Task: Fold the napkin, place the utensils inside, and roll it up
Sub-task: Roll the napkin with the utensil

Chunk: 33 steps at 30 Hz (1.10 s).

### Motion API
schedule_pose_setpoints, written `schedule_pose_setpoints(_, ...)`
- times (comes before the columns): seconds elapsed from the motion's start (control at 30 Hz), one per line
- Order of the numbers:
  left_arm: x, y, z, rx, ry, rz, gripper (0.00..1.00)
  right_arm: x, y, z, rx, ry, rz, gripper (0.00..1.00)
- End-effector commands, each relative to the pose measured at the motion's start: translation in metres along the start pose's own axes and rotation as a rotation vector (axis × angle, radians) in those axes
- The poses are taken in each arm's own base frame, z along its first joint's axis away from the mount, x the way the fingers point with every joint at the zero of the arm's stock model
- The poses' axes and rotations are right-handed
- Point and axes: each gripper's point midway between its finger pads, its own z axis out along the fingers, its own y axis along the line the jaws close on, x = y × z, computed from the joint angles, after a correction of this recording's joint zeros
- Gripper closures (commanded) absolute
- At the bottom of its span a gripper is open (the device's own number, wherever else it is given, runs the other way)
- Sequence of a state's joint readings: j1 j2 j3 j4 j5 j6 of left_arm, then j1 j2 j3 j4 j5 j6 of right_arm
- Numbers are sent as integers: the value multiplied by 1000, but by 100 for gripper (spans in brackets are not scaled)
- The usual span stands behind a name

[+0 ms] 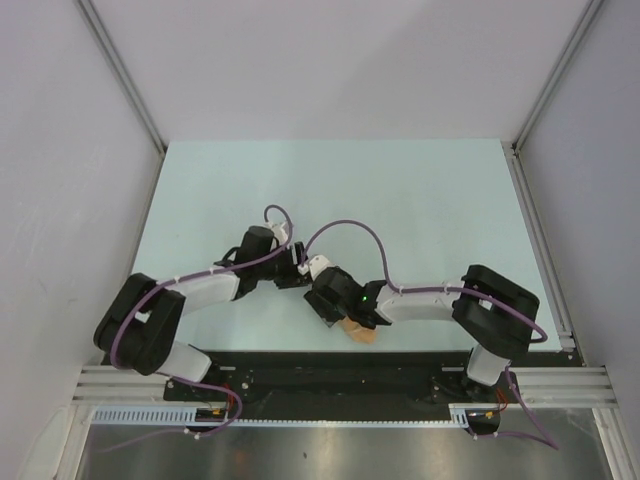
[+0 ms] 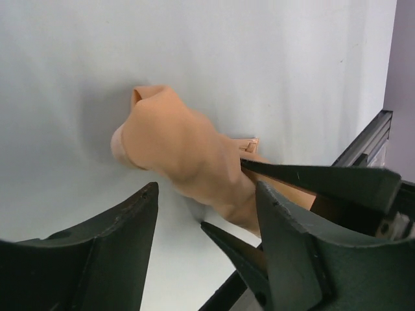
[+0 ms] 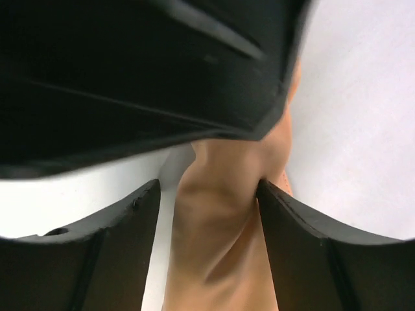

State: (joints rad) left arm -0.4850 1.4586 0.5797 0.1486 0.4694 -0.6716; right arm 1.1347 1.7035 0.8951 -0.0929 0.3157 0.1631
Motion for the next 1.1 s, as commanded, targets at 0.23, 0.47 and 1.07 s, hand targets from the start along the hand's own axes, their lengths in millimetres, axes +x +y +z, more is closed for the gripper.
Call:
schedule_pose_setpoints(0.23,-53,15,-54,-51,-203,-4,24,56,-11,2,-254,175,303,43)
schedule_pose_setpoints(0.47,-66,21,-85,-71,-282,-9,21,41,-37,-2,-373,107,530,54)
schedule_pose_setpoints(1.07,-63,20,-98,-57,-302,-5,15,32,-83,-20,-195,75,445,20)
